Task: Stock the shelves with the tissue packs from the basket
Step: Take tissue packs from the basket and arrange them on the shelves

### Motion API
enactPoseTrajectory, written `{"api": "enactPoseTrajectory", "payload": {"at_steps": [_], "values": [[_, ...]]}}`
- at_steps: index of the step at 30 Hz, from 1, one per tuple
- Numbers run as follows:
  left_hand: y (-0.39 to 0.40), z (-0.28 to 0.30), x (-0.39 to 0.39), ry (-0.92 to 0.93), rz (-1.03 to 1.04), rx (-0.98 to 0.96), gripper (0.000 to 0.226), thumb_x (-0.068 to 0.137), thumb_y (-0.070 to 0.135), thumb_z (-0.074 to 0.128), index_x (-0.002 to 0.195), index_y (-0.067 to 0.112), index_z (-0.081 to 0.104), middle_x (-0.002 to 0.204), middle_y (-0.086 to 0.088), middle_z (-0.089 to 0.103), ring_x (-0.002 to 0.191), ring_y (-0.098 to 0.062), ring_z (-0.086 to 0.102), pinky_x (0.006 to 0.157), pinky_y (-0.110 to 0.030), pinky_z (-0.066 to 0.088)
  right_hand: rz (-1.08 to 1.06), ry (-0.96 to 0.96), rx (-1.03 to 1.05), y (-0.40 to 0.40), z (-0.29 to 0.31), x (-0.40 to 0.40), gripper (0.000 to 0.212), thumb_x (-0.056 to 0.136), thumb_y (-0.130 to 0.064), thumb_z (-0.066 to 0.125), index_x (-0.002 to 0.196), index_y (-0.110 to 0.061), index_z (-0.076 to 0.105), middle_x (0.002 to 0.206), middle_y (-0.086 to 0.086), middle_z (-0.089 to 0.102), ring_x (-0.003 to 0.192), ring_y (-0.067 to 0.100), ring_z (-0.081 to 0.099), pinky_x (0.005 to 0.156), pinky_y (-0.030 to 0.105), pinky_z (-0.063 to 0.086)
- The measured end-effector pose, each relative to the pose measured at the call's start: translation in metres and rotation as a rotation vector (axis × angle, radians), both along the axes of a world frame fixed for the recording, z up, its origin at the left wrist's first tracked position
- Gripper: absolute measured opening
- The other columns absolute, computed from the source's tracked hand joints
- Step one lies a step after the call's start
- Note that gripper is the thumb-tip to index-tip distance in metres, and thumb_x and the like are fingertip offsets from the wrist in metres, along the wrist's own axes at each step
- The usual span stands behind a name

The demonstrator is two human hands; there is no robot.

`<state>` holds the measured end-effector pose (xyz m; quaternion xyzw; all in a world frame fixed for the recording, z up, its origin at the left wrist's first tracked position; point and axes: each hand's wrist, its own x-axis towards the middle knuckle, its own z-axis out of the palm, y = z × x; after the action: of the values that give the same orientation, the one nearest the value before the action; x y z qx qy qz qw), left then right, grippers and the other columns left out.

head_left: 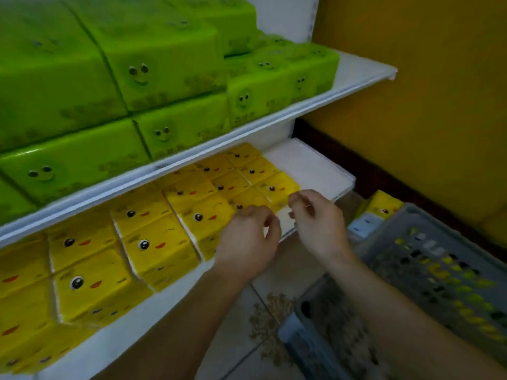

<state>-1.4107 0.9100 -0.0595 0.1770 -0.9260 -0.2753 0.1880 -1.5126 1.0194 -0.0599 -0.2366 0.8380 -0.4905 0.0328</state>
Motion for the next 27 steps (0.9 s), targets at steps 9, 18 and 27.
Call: {"api": "enactPoseTrajectory", "payload": {"at_steps": [9,18,27], "values": [[0.182,0.007,-0.032,-0.197,-0.737,0.193,0.024,0.093,0.039,0.053,0.09,0.019,0.066,0.087,-0.003,0.071,0.085,-0.025,0.064,0.071,-0.036,0.051,-0.234,-0.175,0.769,0.264,0.002,0.037,0.018,0.093,-0.034,0.06,0.103,-0.02,0.066,0.097,0.003,0.068,0.092,0.02,0.064,0.071,0.026,0.04],[0.286,-0.046,-0.041,-0.808,-1.068,0.015,0.024,0.098,0.043,0.048,0.101,0.023,0.061,0.099,-0.001,0.065,0.091,-0.02,0.06,0.083,-0.039,0.052,0.408,-0.365,1.632,0.368,-0.121,0.103,0.121,0.064,-0.037,0.085,0.154,-0.032,0.005,0.158,0.022,0.011,0.142,0.045,0.021,0.114,0.062,0.02],[0.282,-0.078,-0.062,-0.839,-0.882,0.097,0.032,0.095,0.049,0.05,0.107,0.02,0.054,0.105,-0.001,0.062,0.093,-0.021,0.059,0.072,-0.033,0.045,-0.052,-0.429,0.877,0.364,-0.104,0.072,0.068,0.063,-0.069,0.06,0.11,-0.021,0.051,0.107,0.007,0.061,0.098,0.027,0.059,0.082,0.039,0.05]]}}
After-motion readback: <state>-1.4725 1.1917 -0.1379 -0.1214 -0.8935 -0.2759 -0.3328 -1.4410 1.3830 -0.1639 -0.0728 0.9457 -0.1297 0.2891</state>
